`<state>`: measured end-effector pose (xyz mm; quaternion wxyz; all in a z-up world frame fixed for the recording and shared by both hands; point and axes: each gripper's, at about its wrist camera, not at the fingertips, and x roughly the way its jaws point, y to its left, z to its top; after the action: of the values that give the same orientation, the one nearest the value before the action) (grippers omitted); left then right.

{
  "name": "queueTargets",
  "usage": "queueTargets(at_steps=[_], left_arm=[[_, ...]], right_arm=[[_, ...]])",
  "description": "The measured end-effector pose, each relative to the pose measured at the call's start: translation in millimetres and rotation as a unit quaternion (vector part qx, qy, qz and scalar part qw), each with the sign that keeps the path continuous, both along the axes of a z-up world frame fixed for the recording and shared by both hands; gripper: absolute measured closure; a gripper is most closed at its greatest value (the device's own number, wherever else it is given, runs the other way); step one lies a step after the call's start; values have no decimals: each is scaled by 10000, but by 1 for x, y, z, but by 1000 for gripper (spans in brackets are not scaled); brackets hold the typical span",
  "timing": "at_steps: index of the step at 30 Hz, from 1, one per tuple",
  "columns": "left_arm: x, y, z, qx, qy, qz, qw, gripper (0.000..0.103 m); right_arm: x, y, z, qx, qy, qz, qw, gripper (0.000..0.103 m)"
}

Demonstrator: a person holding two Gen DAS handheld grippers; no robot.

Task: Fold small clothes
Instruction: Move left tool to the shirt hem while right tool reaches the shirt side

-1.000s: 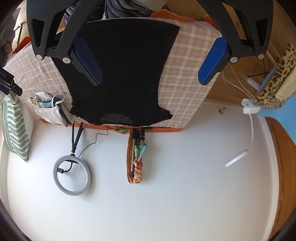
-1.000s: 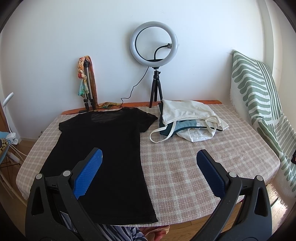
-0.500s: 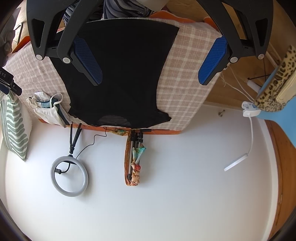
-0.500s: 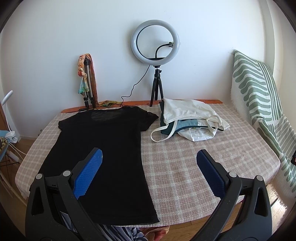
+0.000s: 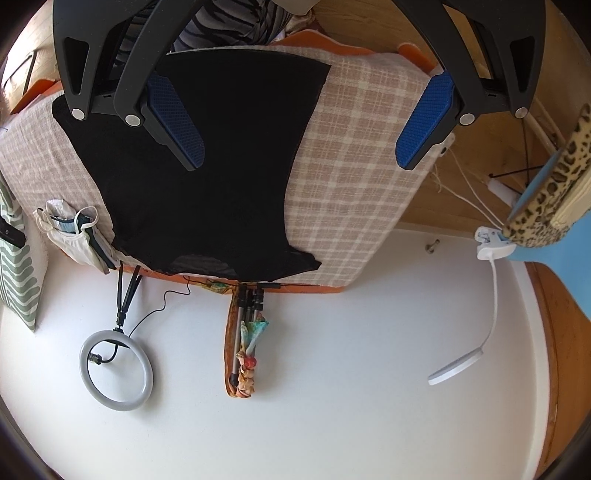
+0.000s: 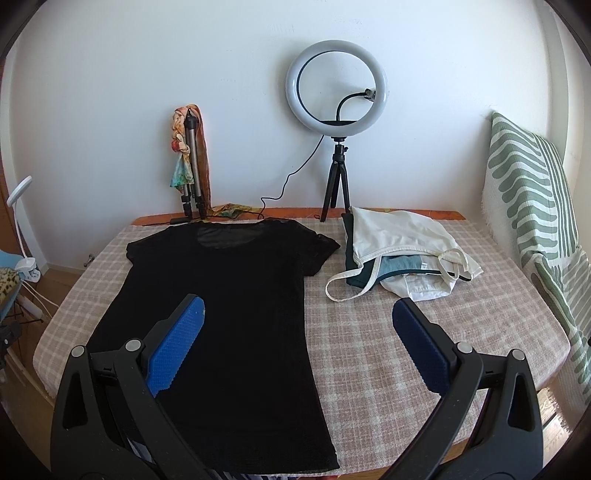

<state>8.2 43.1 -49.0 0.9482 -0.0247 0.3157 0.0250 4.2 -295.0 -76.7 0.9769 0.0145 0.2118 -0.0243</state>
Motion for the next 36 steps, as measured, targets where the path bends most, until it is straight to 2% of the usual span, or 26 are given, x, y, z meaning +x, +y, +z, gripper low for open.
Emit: queueTargets(at_steps=[4, 8, 13, 18, 22, 26, 29, 31, 34, 36], left_arm=[[-2, 17, -23, -311, 257, -49, 9992, 1], [-1, 25, -52, -449, 568, -120, 9973, 10], [5, 33, -85, -746, 981, -202, 9922, 19], [10, 37, -103, -882, 1051, -285, 9901, 35], [14, 41, -112, -1086, 1043, -334, 9880, 37], [17, 39, -119, -1033, 1001, -441, 9886, 45], [19, 37, -125, -1020, 1026, -518, 9881, 51], [20, 40, -129, -1175, 1057, -541, 9859, 56], [19, 44, -131, -1318, 947, -604, 9849, 58], [19, 45, -132, -1305, 895, -641, 9853, 60]], right_arm=[[22, 16, 11, 26, 12, 289, 9996, 0], [55, 37, 16, 131, 188, 578, 9981, 1], [99, 72, 19, 207, 518, 1068, 9927, 9], [142, 120, 25, 133, 712, 1520, 9857, 12], [175, 155, 27, 265, 935, 1907, 9768, 12], [211, 190, 23, 236, 1109, 2135, 9703, 13], [244, 220, 16, 225, 1273, 2281, 9650, 16], [265, 238, 7, 245, 1433, 2343, 9612, 18], [292, 266, -8, 189, 1708, 2589, 9505, 27], [307, 283, -18, 105, 1842, 2671, 9458, 27]])
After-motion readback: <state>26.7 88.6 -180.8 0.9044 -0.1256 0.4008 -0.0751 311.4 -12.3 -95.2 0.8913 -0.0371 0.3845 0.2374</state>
